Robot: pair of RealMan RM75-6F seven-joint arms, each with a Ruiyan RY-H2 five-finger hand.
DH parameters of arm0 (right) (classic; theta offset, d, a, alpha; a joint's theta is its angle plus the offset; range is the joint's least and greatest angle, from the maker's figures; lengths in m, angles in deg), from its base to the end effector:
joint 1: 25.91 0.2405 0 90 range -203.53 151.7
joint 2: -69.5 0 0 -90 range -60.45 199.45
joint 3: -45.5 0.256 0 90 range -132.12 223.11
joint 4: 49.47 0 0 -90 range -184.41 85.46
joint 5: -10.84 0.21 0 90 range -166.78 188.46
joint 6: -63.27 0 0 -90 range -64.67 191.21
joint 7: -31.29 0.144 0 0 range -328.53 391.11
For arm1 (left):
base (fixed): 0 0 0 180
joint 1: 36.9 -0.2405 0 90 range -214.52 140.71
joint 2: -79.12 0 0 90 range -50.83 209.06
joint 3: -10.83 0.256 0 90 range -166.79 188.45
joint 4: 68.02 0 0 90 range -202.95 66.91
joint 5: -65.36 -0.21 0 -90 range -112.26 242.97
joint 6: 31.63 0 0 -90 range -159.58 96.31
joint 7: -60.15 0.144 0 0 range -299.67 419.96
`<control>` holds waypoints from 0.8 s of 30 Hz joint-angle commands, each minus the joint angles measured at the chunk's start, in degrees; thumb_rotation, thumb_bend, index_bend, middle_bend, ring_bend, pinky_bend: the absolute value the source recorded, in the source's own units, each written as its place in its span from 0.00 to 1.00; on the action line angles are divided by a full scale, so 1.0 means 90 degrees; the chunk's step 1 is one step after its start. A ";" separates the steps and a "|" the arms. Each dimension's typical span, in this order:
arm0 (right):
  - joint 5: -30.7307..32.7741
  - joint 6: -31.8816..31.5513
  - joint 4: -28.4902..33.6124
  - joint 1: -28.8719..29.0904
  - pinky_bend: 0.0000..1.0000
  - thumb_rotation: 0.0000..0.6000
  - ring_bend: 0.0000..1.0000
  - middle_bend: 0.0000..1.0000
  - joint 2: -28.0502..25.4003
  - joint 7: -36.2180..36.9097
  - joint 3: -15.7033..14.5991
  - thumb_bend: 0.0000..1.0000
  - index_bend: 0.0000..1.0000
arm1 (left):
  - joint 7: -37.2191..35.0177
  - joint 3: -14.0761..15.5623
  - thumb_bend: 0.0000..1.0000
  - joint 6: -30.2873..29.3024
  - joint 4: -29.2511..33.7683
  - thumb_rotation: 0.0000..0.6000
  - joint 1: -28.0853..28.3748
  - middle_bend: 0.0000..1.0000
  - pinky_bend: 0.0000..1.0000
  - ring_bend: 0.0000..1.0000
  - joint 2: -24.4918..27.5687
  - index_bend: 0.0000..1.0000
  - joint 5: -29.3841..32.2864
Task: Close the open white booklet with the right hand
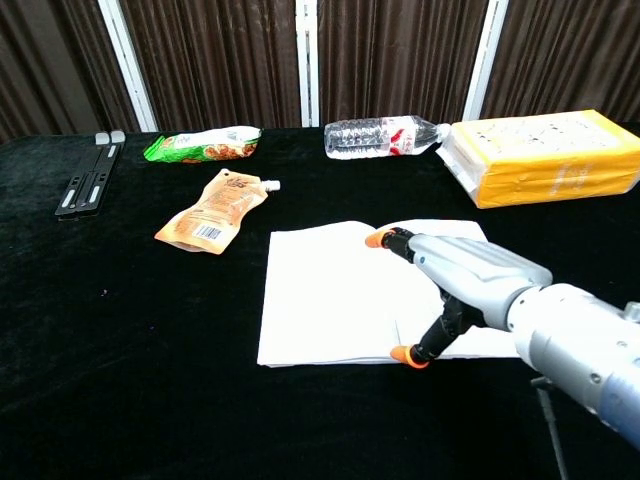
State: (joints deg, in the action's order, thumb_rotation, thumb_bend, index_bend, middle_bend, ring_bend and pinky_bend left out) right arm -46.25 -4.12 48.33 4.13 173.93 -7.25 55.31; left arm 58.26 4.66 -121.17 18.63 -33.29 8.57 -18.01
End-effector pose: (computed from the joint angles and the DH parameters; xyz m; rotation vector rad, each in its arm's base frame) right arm -0.1122 -0.2456 -0.0740 1.7341 -1.2291 0.9284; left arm -0.3220 0.1854 0.1532 -1.2325 -0.8702 -0.9831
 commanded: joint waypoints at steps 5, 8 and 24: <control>0.0024 -0.0007 -0.0441 0.0096 0.00 1.00 0.00 0.00 0.0462 0.0159 -0.0066 0.12 0.00 | -0.0193 -0.0018 0.19 -0.0044 0.0062 1.00 -0.0057 0.00 0.00 0.00 0.0127 0.00 0.0041; 0.0056 0.0003 -0.0579 0.0134 0.00 1.00 0.00 0.00 0.0595 0.0207 -0.0025 0.12 0.00 | -0.0248 -0.0026 0.19 -0.0023 0.0056 1.00 -0.0066 0.00 0.00 0.00 0.0148 0.00 0.0083; 0.0035 -0.0016 -0.1338 0.0257 0.00 1.00 0.00 0.00 0.1147 0.0500 0.0142 0.12 0.00 | -0.0509 -0.0075 0.20 -0.0127 0.0060 1.00 -0.0132 0.00 0.00 0.00 0.0247 0.00 0.0098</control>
State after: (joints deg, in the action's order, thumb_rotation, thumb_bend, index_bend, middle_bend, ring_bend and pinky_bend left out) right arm -45.94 -4.27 36.39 6.41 184.15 -2.75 56.62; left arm 53.70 3.99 -122.29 19.16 -34.47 10.79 -17.13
